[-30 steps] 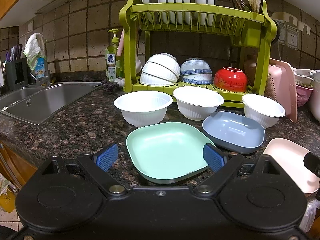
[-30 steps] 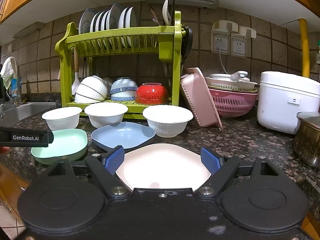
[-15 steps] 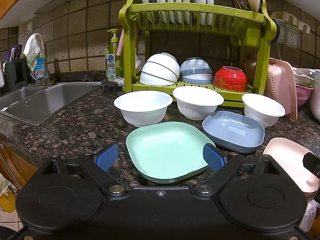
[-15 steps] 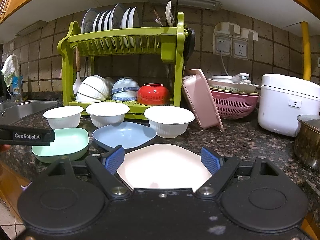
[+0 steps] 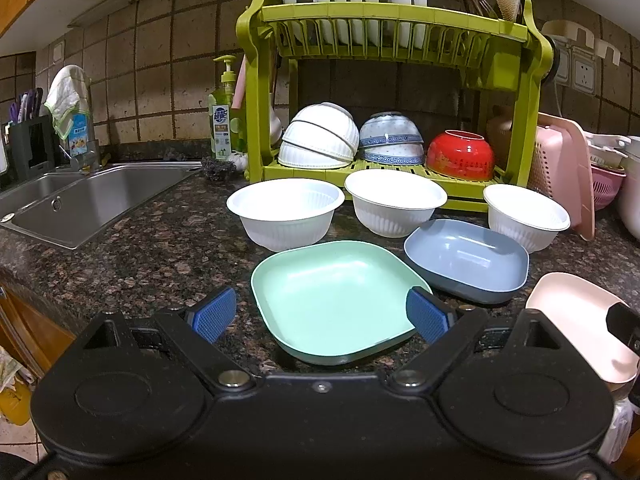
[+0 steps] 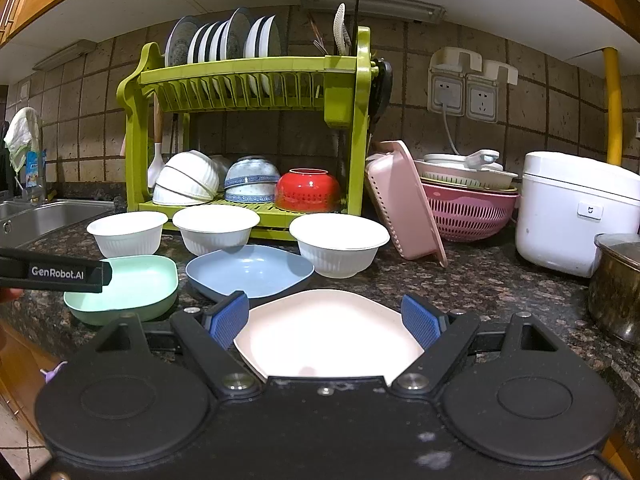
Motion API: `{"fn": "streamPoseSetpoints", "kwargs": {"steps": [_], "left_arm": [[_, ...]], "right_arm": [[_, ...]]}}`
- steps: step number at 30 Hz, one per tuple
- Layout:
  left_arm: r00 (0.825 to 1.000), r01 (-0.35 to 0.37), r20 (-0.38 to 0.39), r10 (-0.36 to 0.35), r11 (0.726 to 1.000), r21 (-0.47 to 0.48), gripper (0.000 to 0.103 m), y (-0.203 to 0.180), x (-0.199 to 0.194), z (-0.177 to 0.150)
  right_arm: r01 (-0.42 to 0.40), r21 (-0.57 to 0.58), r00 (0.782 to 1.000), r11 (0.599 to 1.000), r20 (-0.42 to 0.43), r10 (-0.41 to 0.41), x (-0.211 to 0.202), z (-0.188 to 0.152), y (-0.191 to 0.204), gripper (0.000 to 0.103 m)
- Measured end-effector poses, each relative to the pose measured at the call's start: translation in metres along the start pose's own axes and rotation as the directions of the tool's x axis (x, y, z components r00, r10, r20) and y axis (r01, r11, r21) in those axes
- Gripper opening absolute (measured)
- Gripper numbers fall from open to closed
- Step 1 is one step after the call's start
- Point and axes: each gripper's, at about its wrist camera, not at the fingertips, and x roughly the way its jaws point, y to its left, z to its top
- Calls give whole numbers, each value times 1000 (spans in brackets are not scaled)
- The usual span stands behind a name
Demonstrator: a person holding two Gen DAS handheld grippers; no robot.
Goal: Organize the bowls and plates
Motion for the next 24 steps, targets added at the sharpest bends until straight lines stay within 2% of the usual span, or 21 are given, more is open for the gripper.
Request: {"fn": "streamPoseSetpoints", "kwargs": {"steps": [24], "left_arm": [[1000, 0, -7, 0, 1000, 5, 92, 0, 2, 0]], "right_arm": [[-2, -9, 1000, 1000, 5, 2, -1, 0, 1, 88]]}}
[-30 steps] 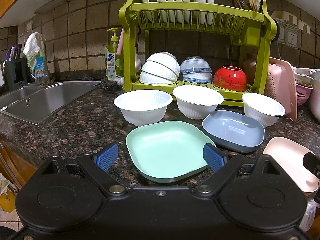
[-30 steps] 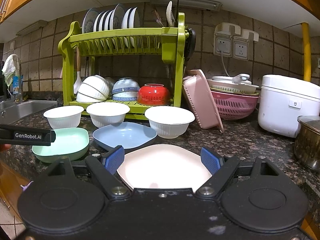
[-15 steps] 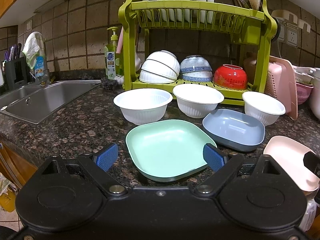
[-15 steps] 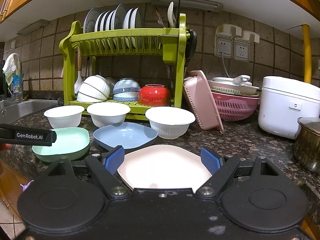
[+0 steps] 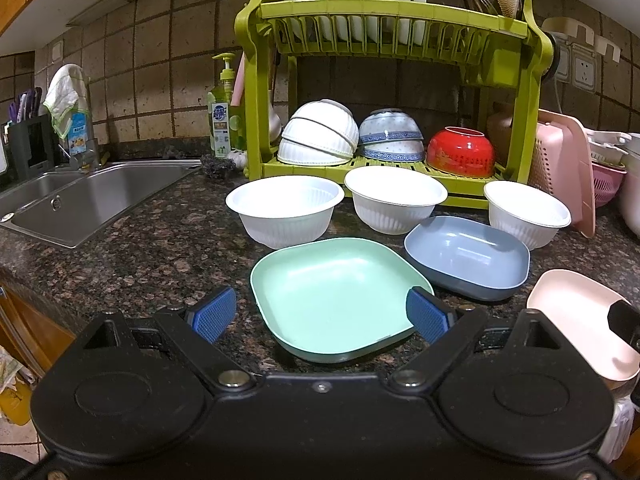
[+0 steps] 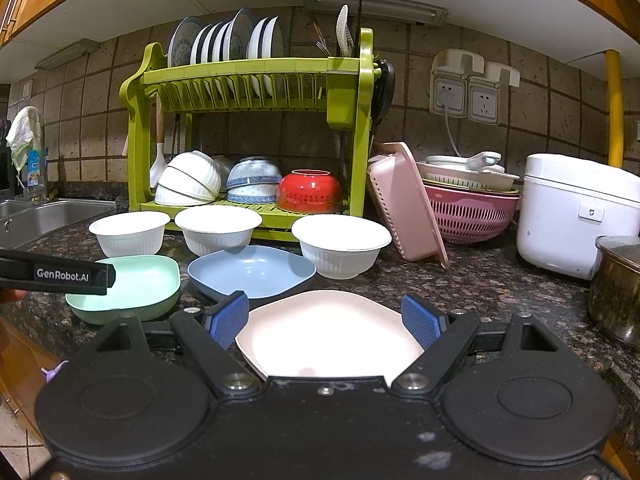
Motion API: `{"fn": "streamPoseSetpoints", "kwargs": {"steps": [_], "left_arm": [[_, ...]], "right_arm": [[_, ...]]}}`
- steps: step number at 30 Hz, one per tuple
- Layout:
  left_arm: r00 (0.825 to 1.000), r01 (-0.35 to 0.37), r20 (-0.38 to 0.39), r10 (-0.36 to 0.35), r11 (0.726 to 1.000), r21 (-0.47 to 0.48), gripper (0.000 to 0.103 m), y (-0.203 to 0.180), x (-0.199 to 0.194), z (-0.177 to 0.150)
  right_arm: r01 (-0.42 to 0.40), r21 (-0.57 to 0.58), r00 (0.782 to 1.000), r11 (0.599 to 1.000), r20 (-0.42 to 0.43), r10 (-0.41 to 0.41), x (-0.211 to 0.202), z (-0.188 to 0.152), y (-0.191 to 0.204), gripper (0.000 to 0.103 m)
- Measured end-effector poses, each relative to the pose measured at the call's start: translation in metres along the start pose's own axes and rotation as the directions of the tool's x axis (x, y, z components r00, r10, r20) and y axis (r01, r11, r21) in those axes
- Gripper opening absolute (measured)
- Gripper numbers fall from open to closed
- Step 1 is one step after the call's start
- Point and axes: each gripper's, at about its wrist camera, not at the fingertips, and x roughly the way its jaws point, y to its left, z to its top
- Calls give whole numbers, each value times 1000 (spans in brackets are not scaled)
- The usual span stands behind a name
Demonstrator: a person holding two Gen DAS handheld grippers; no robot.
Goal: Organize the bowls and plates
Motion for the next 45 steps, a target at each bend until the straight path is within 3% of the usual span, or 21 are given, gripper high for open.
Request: {"fn": "streamPoseSetpoints", "kwargs": {"steps": [10, 13, 16, 24, 27, 31, 40, 43, 45], "left_arm": [[1000, -2, -2, 2, 1000, 22, 89, -1, 1, 0], [999, 43, 29, -42, 999, -27, 86, 5, -5, 3], [997, 35, 66, -31, 997, -71, 87, 13, -11, 9], [981, 36, 195, 13, 968, -246, 88, 62, -37, 43], [974, 67, 227, -9, 966, -248, 89, 75, -42, 56], [969, 36, 246, 17, 977, -208, 92, 82, -45, 70], [986, 28, 164, -15, 997, -78, 92, 75, -25, 81], [995, 47, 92, -44, 998, -29, 89, 75, -12, 76], [998, 65, 4, -65, 998, -11, 86, 76, 1, 71]], "right_arm": [[3, -3, 1000, 1000, 4, -3, 0, 0, 0, 88], [0, 6, 1000, 1000, 18, 0, -2, 0, -1, 85], [1, 10, 1000, 1000, 25, -2, -3, 1, -1, 85], [-83, 80, 995, 993, 56, 79, -5, 14, 4, 82], [-129, 83, 989, 988, 85, 122, -6, 24, 10, 82], [-207, 90, 975, 974, 102, 198, -1, 42, 20, 82], [-326, -19, 944, 945, 54, 326, 23, 73, 60, 82], [-368, -31, 930, 929, -5, 368, 34, 69, 68, 74], [-373, 3, 926, 928, -65, 372, 44, 63, 70, 71]]}}
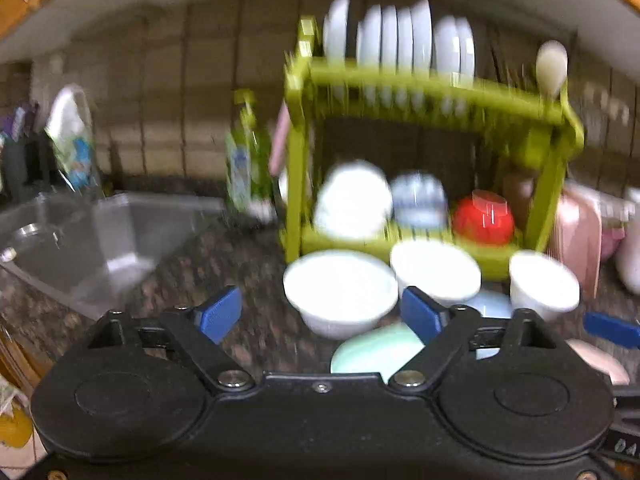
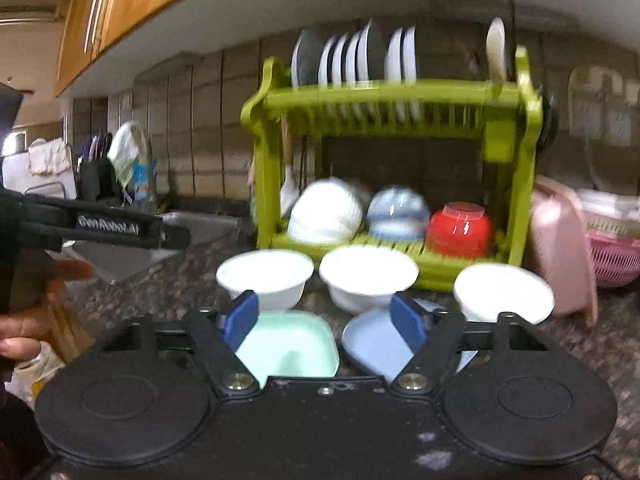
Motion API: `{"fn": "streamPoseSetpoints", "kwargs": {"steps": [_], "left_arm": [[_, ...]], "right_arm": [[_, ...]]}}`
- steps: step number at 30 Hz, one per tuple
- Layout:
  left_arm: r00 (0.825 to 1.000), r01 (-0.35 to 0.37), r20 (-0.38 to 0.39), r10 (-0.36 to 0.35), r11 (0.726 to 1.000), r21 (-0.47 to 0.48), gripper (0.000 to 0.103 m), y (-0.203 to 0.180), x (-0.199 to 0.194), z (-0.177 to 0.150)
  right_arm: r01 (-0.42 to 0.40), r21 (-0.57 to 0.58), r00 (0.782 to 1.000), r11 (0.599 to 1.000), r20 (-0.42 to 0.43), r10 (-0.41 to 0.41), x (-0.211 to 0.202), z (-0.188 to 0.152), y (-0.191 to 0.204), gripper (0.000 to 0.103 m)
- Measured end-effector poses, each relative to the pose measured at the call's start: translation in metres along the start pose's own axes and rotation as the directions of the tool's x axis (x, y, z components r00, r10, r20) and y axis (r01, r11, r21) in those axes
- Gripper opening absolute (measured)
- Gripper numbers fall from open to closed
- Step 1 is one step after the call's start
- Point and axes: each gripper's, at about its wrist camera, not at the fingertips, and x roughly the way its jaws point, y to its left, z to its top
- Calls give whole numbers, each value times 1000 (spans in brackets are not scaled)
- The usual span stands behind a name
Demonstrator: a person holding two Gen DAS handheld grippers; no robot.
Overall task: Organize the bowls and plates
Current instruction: 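Grasp the mint-green plate rim with the left gripper while the right gripper grasps beside it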
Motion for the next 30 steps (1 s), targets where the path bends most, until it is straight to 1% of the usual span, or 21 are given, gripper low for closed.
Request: {"fn": "streamPoseSetpoints", "kwargs": {"steps": [2, 3, 4, 5, 6, 8, 10, 13, 15, 17, 18, 20, 24, 27, 29, 30], "left_arm": [[994, 23, -103, -22, 1000, 15, 86, 2, 15, -7], [990, 34, -140, -31, 999, 16, 85, 2, 20, -10], [983, 43, -178, -40, 999, 15, 82, 3, 26, -14], [976, 52, -213, -48, 999, 15, 78, 3, 32, -17], [969, 59, -241, -54, 998, 14, 77, 4, 37, -20], [957, 72, -282, -69, 997, -2, 77, 5, 43, -24], [948, 78, -310, -79, 997, -18, 77, 6, 47, -25], [940, 76, -333, -77, 997, -16, 77, 4, 52, -29], [932, 89, -351, -90, 996, -19, 77, 5, 55, -31], [918, 102, -381, -108, 994, -35, 76, 7, 60, -29], [913, 105, -393, -112, 994, -39, 75, 8, 65, -29], [902, 107, -415, -119, 993, -51, 66, 8, 70, -32], [881, 111, -454, -133, 991, -75, 65, 9, 77, -35], [880, 109, -457, -126, 992, -64, 65, 6, 79, -35], [882, 108, -456, -120, 993, -52, 65, 4, 81, -34], [880, 110, -460, -120, 993, -48, 65, 3, 82, -34]], "right_arm": [[-13, 62, 998, 998, -67, 17, 9, -6, -5, 67], [-22, 93, 995, 995, -99, 31, 12, -8, -7, 61], [-27, 126, 991, 992, -128, 43, 17, -10, -9, 55], [-23, 165, 987, 986, -153, 49, 21, -11, -12, 52], [-20, 205, 983, 979, -174, 56, 24, -13, -15, 50], [-2, 262, 978, 965, -201, 56, 31, -14, -20, 50], [9, 277, 977, 961, -206, 50, 34, -15, -20, 50], [8, 276, 978, 961, -204, 51, 38, -13, -18, 50], [5, 271, 976, 963, -209, 54, 40, -11, -15, 50], [15, 250, 973, 968, -229, 44, 47, -9, -11, 50], [21, 240, 971, 971, -237, 38, 53, -8, -11, 50], [25, 217, 966, 976, -257, 32, 61, -5, -9, 50], [31, 201, 956, 979, -293, 29, 77, -3, -10, 50], [36, 194, 943, 980, -331, 31, 90, -2, -11, 49], [46, 193, 933, 980, -360, 27, 99, -3, -15, 46], [51, 195, 927, 979, -373, 26, 103, -4, -16, 42]]}}
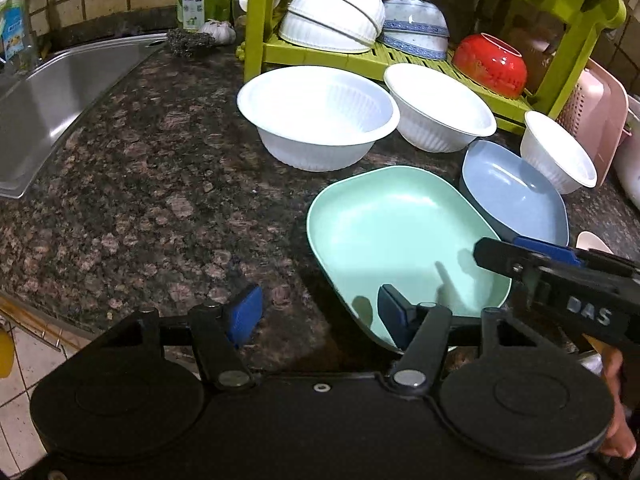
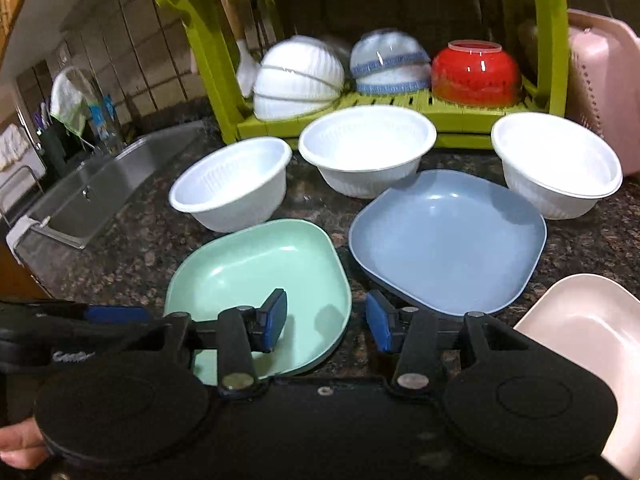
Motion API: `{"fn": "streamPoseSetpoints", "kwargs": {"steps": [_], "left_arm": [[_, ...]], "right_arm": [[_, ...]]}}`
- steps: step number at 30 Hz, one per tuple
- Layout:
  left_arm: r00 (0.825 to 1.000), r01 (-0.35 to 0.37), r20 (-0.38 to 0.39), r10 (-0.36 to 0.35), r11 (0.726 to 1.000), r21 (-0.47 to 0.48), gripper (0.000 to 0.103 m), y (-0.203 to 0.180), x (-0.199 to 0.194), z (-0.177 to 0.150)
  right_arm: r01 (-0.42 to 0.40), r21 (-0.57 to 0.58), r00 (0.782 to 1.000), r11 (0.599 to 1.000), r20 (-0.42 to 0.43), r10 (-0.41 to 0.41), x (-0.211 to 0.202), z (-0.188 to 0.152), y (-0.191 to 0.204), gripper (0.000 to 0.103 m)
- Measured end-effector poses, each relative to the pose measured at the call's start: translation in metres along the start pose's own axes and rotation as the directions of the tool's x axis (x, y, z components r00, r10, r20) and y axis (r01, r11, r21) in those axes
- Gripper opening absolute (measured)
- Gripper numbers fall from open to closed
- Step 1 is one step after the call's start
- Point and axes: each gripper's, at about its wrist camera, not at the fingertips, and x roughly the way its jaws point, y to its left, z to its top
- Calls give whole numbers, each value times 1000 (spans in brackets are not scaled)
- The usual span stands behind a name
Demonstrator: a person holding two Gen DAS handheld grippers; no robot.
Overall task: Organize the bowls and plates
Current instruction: 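Grasp the mint-green plate rim with the left gripper while the right gripper grasps beside it, then lift the mint-green plate with both grippers and carry it toward the sink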
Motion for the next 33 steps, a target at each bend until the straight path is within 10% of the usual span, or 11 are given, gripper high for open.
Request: {"fn": "streamPoseSetpoints", "kwargs": {"steps": [14, 33], "left_arm": [[999, -39, -27, 39, 999, 0, 45, 2, 5, 3], [999, -28, -41, 27, 999, -41, 21, 22, 8, 11]], "right_arm": [[-96, -52, 993, 994, -73, 92, 11, -6, 20, 27], [-18, -167, 1000, 986, -11, 16, 30, 1, 48, 15]]}}
